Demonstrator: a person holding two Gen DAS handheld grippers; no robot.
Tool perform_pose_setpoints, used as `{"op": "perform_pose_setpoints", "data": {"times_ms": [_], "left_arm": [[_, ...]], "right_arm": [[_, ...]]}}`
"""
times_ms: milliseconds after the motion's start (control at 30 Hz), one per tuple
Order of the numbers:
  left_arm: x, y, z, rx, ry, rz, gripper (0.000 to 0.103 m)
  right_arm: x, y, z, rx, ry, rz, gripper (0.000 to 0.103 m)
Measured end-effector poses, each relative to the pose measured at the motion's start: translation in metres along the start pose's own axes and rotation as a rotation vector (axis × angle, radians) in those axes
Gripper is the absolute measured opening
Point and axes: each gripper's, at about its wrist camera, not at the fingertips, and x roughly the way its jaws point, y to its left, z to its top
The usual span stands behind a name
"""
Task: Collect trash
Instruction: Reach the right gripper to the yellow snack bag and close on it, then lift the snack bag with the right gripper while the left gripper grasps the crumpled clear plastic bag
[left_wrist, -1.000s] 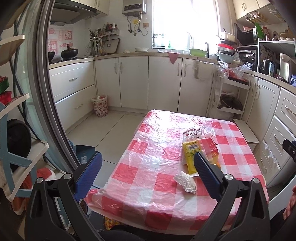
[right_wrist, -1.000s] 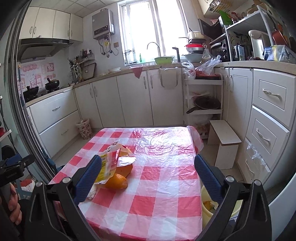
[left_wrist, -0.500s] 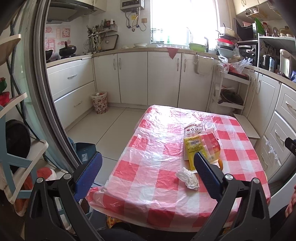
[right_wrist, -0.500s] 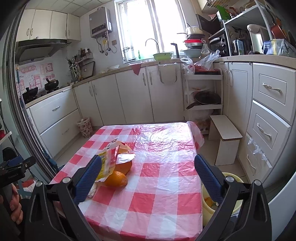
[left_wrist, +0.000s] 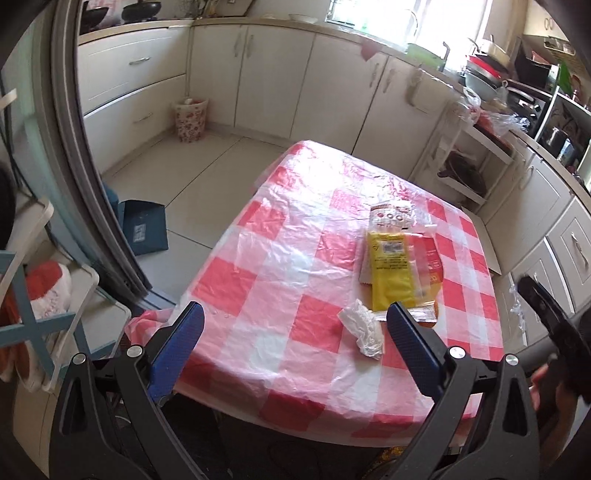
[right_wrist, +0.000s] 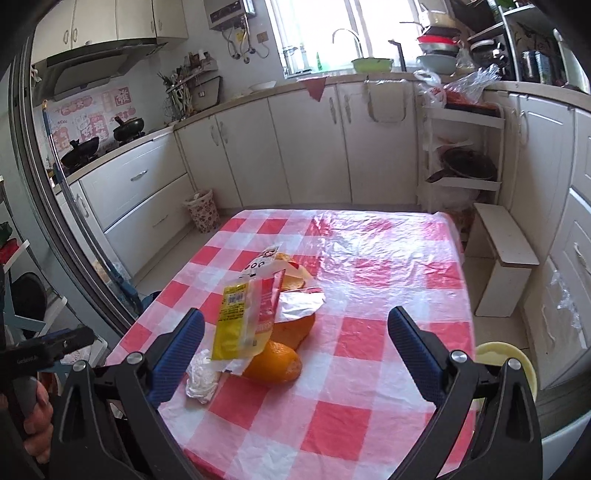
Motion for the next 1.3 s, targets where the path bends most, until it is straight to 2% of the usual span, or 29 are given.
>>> {"op": "perform_pose_setpoints", "data": {"times_ms": [133,300,400,433,467,600,733,867,1033,1133,1200,1233,1300], "left_arm": [[0.003,0.01,-0.003,-0.012,0.005,0.003,0.095],[0.014,0.011,-0.003,0.027,0.028,0.023,0.095],[0.023,0.006,-0.004,0.05,0.054,0.022,0.095],[0.027,0.002,-0.005,0.069,0.064,0.02,0.095],[0.031,-0.003,-0.006,0.094,0.074,0.017,0.095],[0.046,-0.03,-0.015,0.211,0.119,0.01,0.095],[0.063,-0.057,-0.026,0.301,0.169,-0.003,0.095],[0.083,-0.077,-0.028,0.322,0.201,0.001,0.095],[0.105,-0.095,-0.027,0.319,0.211,0.021,0.094],[0.112,-0.106,-0.03,0.348,0.21,0.035,0.077],[0.115,-0.109,-0.033,0.359,0.22,0.037,0.045],[0.116,-0.11,-0.034,0.356,0.228,0.028,0.039],[0.116,-0.109,-0.034,0.355,0.226,0.012,0.019]], "right_arm": [[0.056,0.012,0.008,-0.016,0.119,0.031,0.079],[0.103,0.013,0.006,0.005,0.227,0.027,0.065],[0.119,0.006,0.004,0.047,0.289,0.075,0.034],[0.122,0.004,0.004,0.072,0.305,0.11,0.014],[0.122,0.002,0.004,0.095,0.31,0.141,0.006],[0.099,0.001,0.015,0.134,0.252,0.258,0.004],[0.057,-0.013,0.03,0.167,0.128,0.332,0.004],[0.023,-0.038,0.042,0.221,0.01,0.349,0.004],[0.0,-0.067,0.047,0.27,-0.055,0.322,0.004],[-0.005,-0.082,0.048,0.279,-0.063,0.292,0.004],[-0.008,-0.092,0.046,0.289,-0.071,0.277,0.004],[-0.011,-0.097,0.045,0.296,-0.076,0.27,0.004],[-0.016,-0.107,0.044,0.305,-0.083,0.26,0.004]]}}
